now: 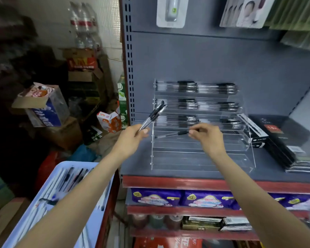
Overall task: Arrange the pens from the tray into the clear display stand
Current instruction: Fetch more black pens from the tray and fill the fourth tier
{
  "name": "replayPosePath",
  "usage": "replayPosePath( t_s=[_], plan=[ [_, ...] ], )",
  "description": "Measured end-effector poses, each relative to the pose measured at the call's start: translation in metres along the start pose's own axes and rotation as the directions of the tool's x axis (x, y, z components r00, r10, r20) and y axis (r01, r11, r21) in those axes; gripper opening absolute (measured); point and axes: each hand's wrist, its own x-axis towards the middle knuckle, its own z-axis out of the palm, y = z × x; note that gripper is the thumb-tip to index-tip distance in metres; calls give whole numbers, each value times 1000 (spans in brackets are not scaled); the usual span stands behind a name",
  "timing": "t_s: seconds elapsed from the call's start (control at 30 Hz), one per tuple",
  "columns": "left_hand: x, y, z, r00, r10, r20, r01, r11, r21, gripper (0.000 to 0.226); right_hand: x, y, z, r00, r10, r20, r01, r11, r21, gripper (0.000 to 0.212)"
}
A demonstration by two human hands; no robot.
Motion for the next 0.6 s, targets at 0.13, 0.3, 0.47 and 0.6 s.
replayPosePath(
  t_s=[0.13, 0.3, 0.47, 0.6],
  plan=[
    [6, 2, 0, 1000, 5, 29, -6, 999, 39, 23, 7, 5, 1, 996, -91, 19, 93, 952, -291, 5],
    [7, -2, -1, 999, 21, 51, -24, 997, 68, 23, 13, 12, 1, 984, -120, 132, 173, 823, -541, 5],
    [9, -6, -8, 999, 39, -17, -35, 984, 176, 24, 22, 10, 5, 978, -23, 207, 146, 786, -600, 6],
    [9, -3, -10, 996, 89, -3, -86, 970, 227, 23, 25, 6, 5, 965, 46, 258, 108, 827, -551, 8]
  ],
)
